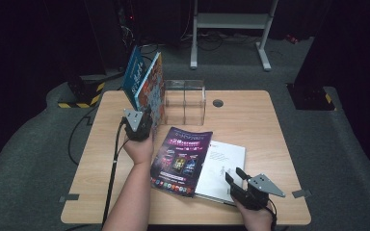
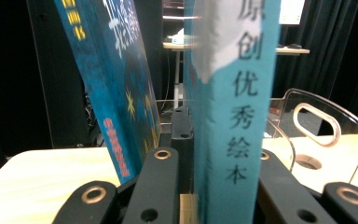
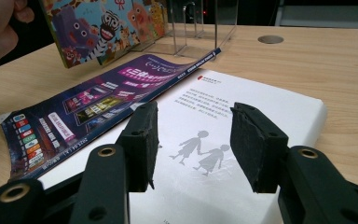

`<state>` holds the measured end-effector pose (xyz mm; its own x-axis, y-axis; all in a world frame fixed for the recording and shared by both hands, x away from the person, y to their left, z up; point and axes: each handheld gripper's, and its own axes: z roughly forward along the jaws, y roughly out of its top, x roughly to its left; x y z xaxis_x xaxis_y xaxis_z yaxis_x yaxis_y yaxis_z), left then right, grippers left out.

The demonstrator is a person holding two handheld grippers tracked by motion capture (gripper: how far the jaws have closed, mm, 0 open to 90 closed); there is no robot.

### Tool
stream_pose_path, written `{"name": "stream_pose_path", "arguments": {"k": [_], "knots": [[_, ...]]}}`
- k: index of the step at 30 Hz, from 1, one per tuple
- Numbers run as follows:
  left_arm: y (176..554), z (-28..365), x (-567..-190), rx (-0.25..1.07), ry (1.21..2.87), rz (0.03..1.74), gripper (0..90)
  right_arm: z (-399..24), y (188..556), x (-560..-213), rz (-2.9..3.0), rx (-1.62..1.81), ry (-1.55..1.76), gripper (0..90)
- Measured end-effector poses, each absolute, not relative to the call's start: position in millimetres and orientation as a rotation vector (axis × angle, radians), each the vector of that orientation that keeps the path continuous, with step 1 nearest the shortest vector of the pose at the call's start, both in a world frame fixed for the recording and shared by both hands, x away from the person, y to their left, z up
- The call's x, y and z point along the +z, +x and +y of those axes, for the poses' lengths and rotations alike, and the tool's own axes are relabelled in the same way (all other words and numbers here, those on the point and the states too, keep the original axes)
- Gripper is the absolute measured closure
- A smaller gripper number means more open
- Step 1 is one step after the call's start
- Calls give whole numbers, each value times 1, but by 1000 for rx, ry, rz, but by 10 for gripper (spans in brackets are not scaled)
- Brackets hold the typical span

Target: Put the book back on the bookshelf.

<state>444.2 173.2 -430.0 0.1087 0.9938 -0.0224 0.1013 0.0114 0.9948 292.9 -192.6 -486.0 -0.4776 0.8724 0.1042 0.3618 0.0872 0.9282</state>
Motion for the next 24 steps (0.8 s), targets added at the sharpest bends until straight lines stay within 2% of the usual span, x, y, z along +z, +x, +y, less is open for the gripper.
{"name": "stream_pose_path", "arguments": {"k": [24], "knots": [[435,193,-438,1008,1451,1214,790,-190,293,-487,1902,1376,1206,516]]}}
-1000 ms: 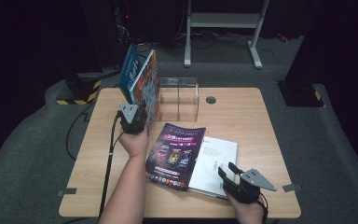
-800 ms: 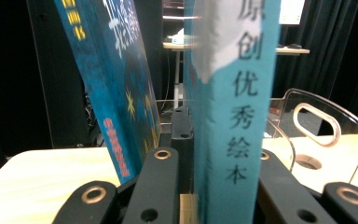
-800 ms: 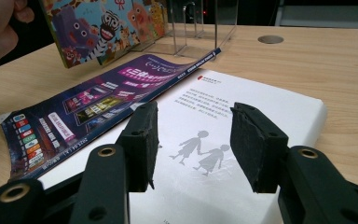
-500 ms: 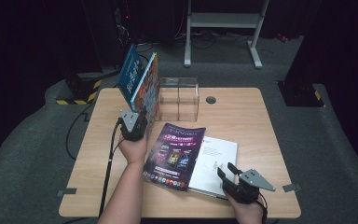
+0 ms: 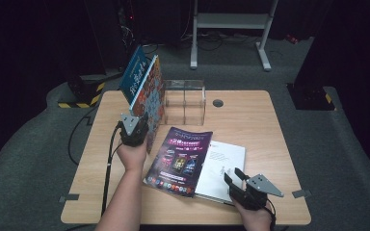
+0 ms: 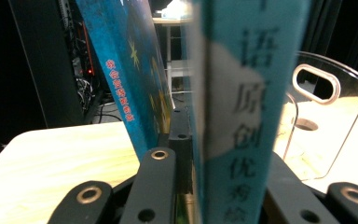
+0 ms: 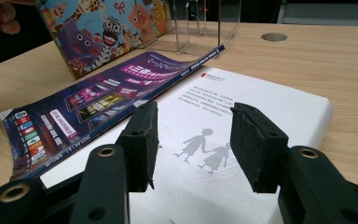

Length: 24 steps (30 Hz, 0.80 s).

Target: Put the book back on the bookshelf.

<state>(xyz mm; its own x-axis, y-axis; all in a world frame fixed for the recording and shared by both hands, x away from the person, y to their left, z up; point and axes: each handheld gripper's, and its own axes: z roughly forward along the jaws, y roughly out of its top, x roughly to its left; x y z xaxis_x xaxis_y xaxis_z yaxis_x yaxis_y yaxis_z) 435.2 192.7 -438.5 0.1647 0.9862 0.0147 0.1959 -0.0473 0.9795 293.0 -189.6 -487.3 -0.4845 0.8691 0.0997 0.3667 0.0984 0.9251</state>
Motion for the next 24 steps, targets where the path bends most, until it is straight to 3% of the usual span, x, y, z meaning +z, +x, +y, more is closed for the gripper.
{"name": "stream_pose_path", "arguments": {"k": [17,24], "knots": [[433,207,-436,1030,1497,1224,740,-187,294,-489,1911,1368,1210,516],[425,214,-418,1069,1467,1178,716,-187,294,-489,1913,1365,1208,516]]}}
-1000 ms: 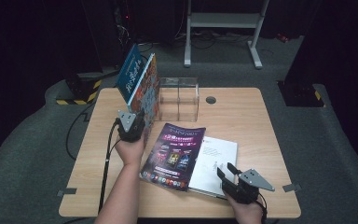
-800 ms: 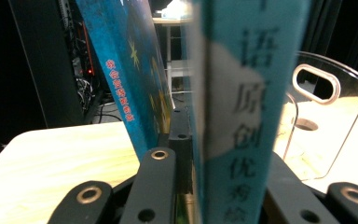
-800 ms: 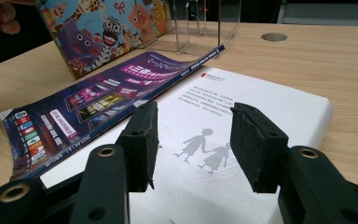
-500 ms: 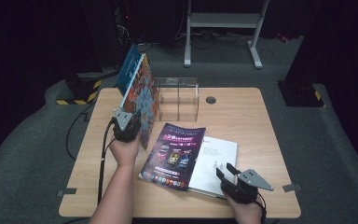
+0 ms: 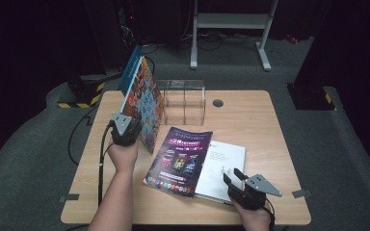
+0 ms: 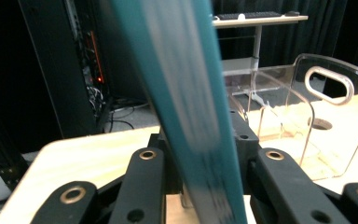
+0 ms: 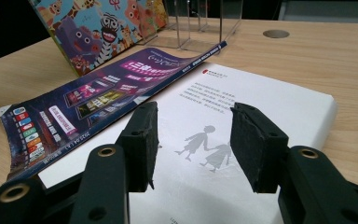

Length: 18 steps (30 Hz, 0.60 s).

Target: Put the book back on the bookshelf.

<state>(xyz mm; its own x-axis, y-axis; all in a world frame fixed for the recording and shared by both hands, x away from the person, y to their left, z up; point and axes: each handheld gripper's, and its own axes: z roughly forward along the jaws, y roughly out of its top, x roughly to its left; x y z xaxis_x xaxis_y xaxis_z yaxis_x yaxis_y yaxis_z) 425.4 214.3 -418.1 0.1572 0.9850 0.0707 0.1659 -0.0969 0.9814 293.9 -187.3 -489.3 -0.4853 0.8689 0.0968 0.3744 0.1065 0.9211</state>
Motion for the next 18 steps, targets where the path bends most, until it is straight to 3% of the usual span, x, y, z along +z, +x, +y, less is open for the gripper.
{"name": "stream_pose_path", "arguments": {"k": [12,18], "knots": [[415,225,-383,1096,1440,1112,641,-186,294,-489,1915,1364,1202,513],[414,228,-374,1063,1446,1120,558,-185,294,-489,1918,1363,1203,510]]}}
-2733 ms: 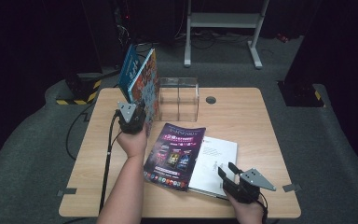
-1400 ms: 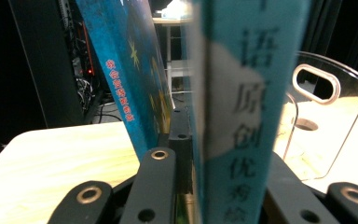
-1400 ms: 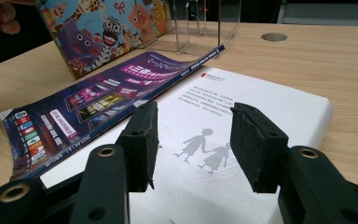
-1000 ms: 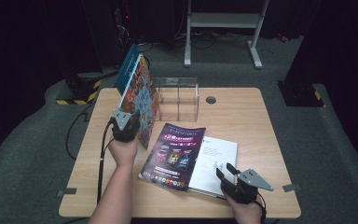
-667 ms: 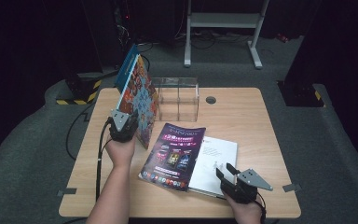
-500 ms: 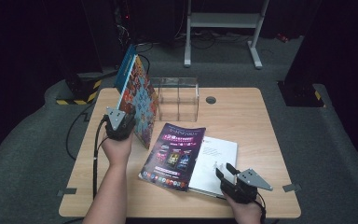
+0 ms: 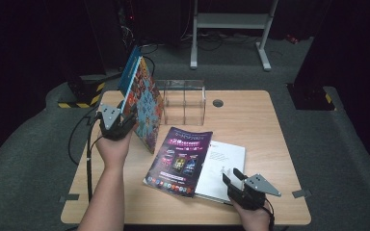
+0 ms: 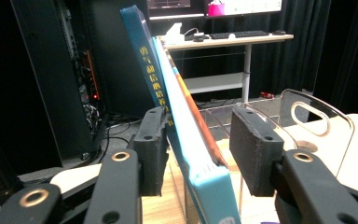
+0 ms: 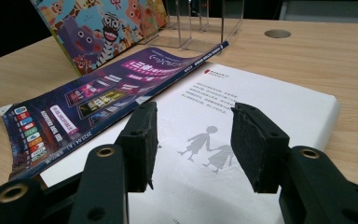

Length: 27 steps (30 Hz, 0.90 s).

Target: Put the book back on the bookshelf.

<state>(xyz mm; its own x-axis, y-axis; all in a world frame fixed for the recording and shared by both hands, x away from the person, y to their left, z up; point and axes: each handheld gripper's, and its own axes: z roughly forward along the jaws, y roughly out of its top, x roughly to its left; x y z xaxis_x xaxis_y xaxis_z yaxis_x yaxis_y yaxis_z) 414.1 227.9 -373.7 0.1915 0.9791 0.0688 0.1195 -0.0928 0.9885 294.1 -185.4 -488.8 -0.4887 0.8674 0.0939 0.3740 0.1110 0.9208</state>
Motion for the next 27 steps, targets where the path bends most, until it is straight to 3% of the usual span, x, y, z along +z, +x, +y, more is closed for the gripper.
{"name": "stream_pose_path", "arguments": {"k": [20,27], "knots": [[408,232,-350,970,1492,1129,347,-185,294,-488,1919,1363,1206,508],[395,237,-345,938,1495,1137,325,-185,295,-488,1928,1364,1213,502]]}}
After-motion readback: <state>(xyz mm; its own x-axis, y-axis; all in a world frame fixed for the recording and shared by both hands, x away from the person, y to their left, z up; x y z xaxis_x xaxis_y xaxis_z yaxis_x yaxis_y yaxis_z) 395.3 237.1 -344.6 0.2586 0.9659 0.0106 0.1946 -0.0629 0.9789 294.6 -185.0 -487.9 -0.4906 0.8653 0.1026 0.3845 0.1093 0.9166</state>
